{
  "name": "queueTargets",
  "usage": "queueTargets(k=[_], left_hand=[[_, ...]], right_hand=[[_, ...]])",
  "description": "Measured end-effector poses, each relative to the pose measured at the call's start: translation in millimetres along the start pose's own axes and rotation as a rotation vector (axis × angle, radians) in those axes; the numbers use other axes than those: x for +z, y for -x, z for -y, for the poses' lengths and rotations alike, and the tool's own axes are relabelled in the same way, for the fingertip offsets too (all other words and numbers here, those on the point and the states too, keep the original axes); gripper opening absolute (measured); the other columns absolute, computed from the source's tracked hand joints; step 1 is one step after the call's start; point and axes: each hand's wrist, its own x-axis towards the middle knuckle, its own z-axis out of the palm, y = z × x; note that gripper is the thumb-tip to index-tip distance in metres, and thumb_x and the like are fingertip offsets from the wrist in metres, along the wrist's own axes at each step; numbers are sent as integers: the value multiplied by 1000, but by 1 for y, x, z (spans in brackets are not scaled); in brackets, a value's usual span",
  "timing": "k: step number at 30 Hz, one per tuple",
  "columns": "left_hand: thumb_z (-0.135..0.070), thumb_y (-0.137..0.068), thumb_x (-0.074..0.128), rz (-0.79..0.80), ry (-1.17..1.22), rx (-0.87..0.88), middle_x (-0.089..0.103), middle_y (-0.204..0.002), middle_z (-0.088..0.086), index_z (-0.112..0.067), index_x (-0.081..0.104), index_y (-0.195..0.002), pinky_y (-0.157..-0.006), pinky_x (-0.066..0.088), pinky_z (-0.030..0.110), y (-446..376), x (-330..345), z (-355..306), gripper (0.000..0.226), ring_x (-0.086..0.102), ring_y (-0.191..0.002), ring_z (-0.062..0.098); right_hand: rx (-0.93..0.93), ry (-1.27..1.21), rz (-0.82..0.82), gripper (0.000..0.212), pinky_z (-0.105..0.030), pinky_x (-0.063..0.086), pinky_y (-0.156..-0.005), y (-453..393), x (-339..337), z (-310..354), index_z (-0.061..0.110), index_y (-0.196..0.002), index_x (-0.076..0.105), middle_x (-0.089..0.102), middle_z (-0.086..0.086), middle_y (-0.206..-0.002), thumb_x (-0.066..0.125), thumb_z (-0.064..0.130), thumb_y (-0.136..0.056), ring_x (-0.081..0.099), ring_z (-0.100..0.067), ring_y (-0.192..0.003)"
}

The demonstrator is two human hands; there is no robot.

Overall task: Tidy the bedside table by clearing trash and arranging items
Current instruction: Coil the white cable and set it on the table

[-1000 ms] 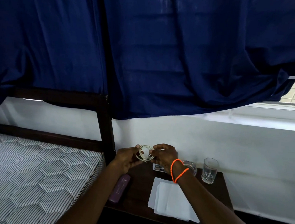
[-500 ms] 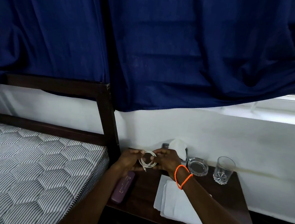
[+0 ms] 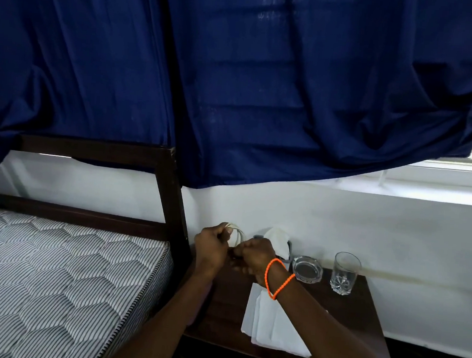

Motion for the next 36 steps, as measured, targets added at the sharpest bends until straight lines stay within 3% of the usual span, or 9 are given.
queueTargets(k=[5,10,13,16,19,23,26,31,36], left_hand=[[-6,-91,71,-46,27,21,79,-105,13,-7,78,-111,-85,60,29,-4,-17,-9,22,76,-97,22],[-8,-94,70,-59,120,0,79,-99,12,-2,78,-110,-65,41,-7,-11,-35,-8,20,68,-82,9],[-10,-95,68,54,290,-119,76,-79,7,-3,77,-112,-72,58,15,-10,-34,-10,21,67,-70,10],[-8,-97,64,199,565,-386,70,-78,9,2,72,-113,-76,62,43,-8,-29,-15,21,67,-73,20],[-10,-98,64,248,691,-492,70,-81,10,0,72,-112,-73,62,40,-4,-26,-20,19,68,-74,21],[-10,-98,63,184,764,-514,70,-78,7,-5,73,-103,-56,60,31,2,-24,-27,12,69,-71,19],[-11,-98,64,97,748,-473,72,-83,9,-4,74,-103,-58,62,31,1,-24,-30,12,70,-76,21],[-16,-96,68,-12,580,-324,79,-90,6,-7,78,-110,-71,65,38,-2,-21,-27,19,76,-84,24],[-17,-96,68,38,599,-275,77,-89,10,-10,77,-114,-73,65,40,-2,-22,-35,22,75,-85,26]], right_hand=[[19,-81,281,5,-22,52,-49,23,-10,20,2,-88,71,67,-9,-66,73,1,-84,60,-13,-52],[-96,212,320,10,-24,53,-49,28,-46,35,9,-87,68,68,-14,-76,74,2,-83,60,-13,-51],[-312,650,14,10,-33,59,-66,13,-64,34,17,-82,72,74,-9,-84,79,11,-78,66,-13,-63],[-505,795,-187,11,-25,48,-78,7,-68,28,24,-83,75,63,-1,-95,82,20,-75,59,-13,-84],[-461,612,-234,11,-17,46,-68,8,-60,24,22,-79,76,67,2,-77,81,14,-73,60,-11,-70],[-167,-83,-47,16,-27,57,-56,16,-46,24,-5,-94,73,69,-16,-74,67,-11,-80,63,-23,-60],[-50,-298,130,13,-34,59,-71,20,-39,26,-2,-99,70,74,-18,-89,60,1,-92,70,-29,-78],[-104,-265,235,27,-38,52,-85,21,-34,28,12,-102,76,76,-8,-97,66,35,-92,70,-22,-93],[-72,-260,296,38,-36,50,-85,19,-34,28,5,-110,73,73,-12,-107,76,33,-84,63,-22,-103]])
